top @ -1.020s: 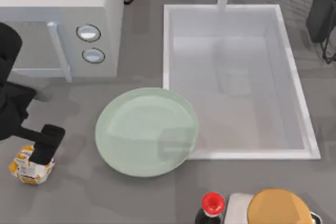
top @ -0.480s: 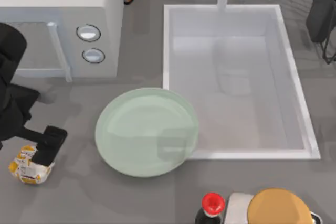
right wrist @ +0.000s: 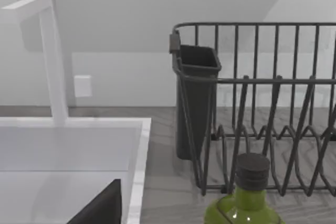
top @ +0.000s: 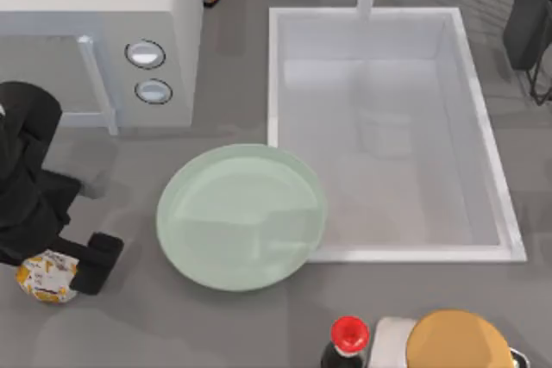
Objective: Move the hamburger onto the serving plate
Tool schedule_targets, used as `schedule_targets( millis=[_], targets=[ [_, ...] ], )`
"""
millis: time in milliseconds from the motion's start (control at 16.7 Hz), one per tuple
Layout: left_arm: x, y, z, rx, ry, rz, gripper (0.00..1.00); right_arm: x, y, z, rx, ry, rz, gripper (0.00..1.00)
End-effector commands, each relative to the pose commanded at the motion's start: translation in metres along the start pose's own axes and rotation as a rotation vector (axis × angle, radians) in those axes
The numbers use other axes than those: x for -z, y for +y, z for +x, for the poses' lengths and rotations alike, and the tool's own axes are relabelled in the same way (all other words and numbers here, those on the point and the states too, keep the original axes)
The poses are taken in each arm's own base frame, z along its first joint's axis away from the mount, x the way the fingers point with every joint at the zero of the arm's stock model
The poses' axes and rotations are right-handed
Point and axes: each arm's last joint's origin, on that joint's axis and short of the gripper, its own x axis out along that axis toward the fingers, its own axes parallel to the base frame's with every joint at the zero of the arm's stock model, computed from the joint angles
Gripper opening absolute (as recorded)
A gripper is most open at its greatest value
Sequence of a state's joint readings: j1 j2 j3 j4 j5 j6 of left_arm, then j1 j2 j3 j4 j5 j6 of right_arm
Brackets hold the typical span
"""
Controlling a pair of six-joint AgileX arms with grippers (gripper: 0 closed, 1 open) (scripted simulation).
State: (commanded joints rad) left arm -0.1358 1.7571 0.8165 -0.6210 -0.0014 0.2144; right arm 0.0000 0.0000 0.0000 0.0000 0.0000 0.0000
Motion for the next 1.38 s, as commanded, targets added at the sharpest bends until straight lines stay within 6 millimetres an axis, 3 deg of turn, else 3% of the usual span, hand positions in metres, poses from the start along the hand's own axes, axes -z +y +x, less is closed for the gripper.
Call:
schedule_targets(
  millis=[300,1080,1380],
  targets=[
    [0.0012,-0.0003,0.0059,0.001,0.005,0.000,1.00,0.0000,0.0000,0.0000,0.000,0.000,0.000,1.00],
    [0.0012,-0.0003,0.0059,0.001,0.005,0.000,0.02,0.0000,0.0000,0.0000,0.000,0.000,0.000,1.00],
    [0.0012,-0.0003,0.0059,0.001,0.005,0.000,0.00,0.0000,0.0000,0.0000,0.000,0.000,0.000,1.00]
  ],
)
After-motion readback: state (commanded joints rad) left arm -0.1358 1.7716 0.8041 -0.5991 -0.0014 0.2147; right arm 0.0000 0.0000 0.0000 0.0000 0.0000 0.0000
